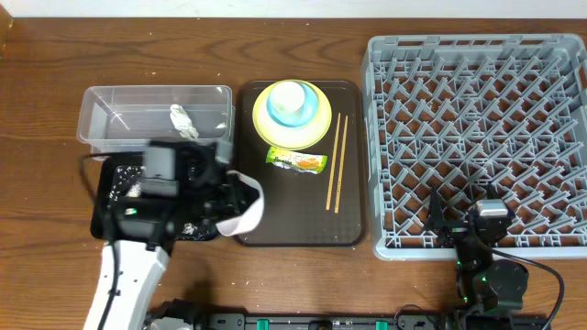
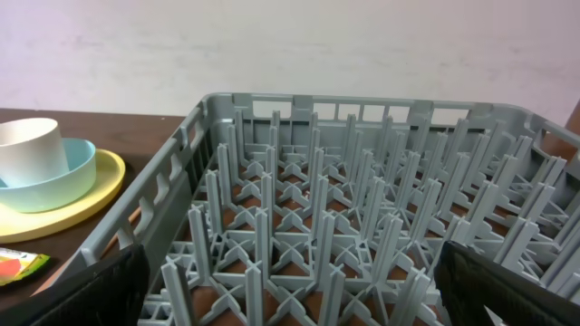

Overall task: Sort waste into correct bins and load items into the dishwasher rack
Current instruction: 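Carry the empty white bowl back and set it on the brown tray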

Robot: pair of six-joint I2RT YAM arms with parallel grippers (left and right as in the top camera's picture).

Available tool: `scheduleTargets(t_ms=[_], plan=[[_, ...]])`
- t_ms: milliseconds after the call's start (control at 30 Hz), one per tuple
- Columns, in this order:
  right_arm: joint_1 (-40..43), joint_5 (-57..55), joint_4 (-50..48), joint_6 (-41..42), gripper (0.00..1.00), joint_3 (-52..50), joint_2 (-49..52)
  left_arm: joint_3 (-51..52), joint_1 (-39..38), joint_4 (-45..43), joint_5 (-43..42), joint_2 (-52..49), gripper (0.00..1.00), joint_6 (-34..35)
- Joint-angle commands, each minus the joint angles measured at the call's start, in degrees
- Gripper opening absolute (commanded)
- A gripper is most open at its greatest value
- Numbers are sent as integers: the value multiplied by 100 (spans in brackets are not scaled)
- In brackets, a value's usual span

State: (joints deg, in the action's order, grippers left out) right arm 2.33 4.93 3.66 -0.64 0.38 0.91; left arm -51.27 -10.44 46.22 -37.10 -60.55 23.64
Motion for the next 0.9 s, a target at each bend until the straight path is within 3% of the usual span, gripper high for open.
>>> scheduleTargets(t_ms=[0,167,400,733,867], plan=[[-15,-22,22,35,99,-7,-20,-146,-713,-72,1147,-175,6,496],[-15,-22,24,35,99,-7,-20,-146,-1644,-415,1707,-660,6,831],[-15,-22,24,35,99,-7,-20,-146,-2430,-1043,1847,-1613,6,866],[-15,-22,22,35,99,-7,-20,-146,-2695,-1290,1985,-2468,6,863],[-15,-22,22,35,99,-7,-20,-146,-2702,-1228,1985,-2529,12,863]])
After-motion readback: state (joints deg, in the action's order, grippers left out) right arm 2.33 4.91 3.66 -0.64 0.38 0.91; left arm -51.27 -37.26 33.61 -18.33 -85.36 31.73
